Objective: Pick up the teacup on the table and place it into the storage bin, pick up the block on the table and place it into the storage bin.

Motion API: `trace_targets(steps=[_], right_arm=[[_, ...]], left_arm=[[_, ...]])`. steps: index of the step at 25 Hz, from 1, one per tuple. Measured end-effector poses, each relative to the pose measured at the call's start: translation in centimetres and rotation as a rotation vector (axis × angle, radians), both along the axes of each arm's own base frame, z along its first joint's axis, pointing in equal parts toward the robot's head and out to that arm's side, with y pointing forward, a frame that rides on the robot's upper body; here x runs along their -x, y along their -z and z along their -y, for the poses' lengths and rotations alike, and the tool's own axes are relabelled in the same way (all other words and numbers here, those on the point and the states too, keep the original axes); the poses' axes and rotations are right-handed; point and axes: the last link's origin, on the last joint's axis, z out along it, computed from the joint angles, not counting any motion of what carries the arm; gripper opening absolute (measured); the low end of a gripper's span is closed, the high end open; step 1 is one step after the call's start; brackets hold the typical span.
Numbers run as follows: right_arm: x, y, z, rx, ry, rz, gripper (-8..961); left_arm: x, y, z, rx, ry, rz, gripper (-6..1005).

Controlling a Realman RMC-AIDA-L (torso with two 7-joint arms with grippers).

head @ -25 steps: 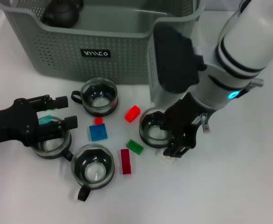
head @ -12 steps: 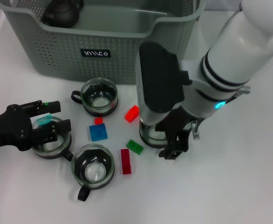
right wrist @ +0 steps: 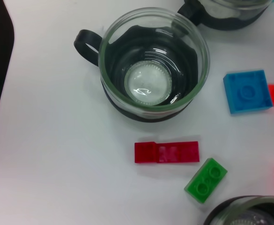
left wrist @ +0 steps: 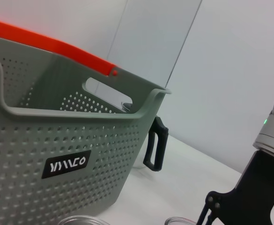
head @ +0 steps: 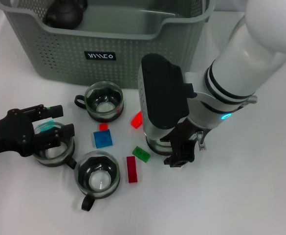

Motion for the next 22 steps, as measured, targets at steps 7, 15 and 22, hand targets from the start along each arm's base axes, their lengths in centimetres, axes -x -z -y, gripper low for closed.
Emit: trace_targets(steps=[7,15,22], right_arm=[[-0.28,0.05,-0.03,0.0,0.01,0.018,500],[-0.37,0.07,0.04,0.001,0.015,0.017,278],[0.14,-0.45,-0.22,-0.014,0.03,-0.009,56]], left_arm=[[0.09,0.0,-0.21,-0.006,-0.009,-0.006,698],[0.03,0.0,-0.32,-0.005,-0.008,-0.006,698],[0.19,0.0,-0.09,-0.006,-0.014,-0.006,698]])
